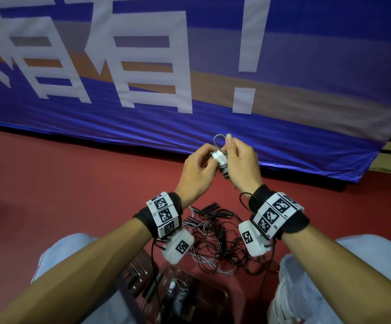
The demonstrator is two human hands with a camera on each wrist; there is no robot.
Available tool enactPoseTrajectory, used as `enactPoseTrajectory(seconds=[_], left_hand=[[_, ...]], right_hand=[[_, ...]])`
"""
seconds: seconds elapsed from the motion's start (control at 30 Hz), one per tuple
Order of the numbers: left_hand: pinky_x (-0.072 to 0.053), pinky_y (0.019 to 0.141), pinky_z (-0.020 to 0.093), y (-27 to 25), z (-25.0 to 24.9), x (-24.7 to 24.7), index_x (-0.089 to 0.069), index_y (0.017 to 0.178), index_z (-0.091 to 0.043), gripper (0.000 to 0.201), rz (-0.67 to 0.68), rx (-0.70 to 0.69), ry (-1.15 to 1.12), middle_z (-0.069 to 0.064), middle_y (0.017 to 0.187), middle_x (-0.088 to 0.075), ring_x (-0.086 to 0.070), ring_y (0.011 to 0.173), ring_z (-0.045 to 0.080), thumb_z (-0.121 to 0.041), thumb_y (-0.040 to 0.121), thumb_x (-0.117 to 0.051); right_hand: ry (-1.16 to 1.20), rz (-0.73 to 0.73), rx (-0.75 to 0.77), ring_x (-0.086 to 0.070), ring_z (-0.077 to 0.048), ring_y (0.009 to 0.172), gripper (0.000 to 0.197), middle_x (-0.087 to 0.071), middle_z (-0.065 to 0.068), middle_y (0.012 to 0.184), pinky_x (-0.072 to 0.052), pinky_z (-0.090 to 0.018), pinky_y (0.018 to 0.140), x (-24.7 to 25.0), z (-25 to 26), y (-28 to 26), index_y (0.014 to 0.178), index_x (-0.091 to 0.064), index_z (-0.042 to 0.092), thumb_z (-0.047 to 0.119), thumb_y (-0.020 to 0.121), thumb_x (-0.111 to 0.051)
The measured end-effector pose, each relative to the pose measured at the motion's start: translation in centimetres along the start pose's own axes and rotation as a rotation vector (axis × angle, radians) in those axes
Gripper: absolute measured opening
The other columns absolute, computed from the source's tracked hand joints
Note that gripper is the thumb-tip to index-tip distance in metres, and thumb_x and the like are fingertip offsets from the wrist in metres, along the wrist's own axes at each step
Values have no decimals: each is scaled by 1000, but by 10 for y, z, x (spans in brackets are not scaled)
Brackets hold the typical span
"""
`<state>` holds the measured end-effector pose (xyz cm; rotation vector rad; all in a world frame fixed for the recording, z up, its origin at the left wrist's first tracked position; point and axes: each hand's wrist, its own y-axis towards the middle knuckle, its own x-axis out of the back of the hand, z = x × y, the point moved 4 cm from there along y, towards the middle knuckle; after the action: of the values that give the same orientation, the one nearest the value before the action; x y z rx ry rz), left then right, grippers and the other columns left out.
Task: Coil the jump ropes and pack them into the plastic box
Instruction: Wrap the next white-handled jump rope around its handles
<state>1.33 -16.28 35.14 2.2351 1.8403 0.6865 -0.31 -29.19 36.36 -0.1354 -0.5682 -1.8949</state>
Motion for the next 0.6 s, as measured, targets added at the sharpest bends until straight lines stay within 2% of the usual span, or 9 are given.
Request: enactPoseTrajectory(seconds=[0.1,0.17,0.23,0.27,0.33,0.43,0.53,0.6], left_hand=[[-40,52,36,-2,5,-1,-60,101,-6,7,-82,162,-177,3,66,-57,-48,54,19,-10,97,-55],[-43,54,36,0,7,2,-56,108,-8,18,-148,238,-250,4,72,-58,-51,56,17,-12,92,-63],[-46,56,37,4,8,4,-57,111,-13,25,-152,209,-238,8,81,-63,-54,59,16,-14,89,-67],[-48,56,36,5,7,5,-60,111,-15,24,-145,177,-210,10,87,-65,-56,61,16,-15,88,-68],[-50,57,34,7,7,6,-63,108,-17,22,-156,152,-177,9,94,-68,-59,62,15,-17,87,-68],[-48,56,31,7,7,5,-65,102,-14,15,-175,138,-144,5,86,-69,-59,59,13,-13,88,-68],[-45,51,30,6,5,5,-65,96,-13,8,-180,112,-101,-6,68,-64,-55,54,10,-8,89,-64],[-45,51,33,5,2,5,-66,95,-14,8,-174,86,-96,-5,68,-65,-55,54,12,-8,90,-63]], right_hand=[[41,-48,23,-39,-8,50,44,-46,7,53,-31,-29,50,-3,0,-2,75,-64,12,39,107,-49],[78,-84,14,-46,-10,53,39,-57,0,58,-36,-34,51,-4,-1,-2,81,-73,12,34,105,-53],[156,-83,-17,-67,-22,65,26,-74,0,73,-51,-39,60,-5,-1,0,96,-79,16,27,103,-57],[187,-81,-32,-71,-29,73,21,-77,-1,78,-55,-41,64,-5,-1,1,100,-79,19,23,102,-59],[200,-81,-32,-70,-35,75,19,-77,-3,78,-55,-43,62,-4,0,2,101,-78,21,20,101,-60],[191,-80,-21,-66,-37,66,18,-74,-9,72,-52,-42,54,-3,0,1,100,-77,22,19,101,-60],[195,-61,-10,-66,-43,72,18,-74,-13,76,-53,-45,55,-4,-1,1,103,-76,24,18,102,-59],[200,-46,12,-64,-47,71,18,-72,-17,74,-51,-47,54,-4,0,1,102,-75,26,19,102,-58]])
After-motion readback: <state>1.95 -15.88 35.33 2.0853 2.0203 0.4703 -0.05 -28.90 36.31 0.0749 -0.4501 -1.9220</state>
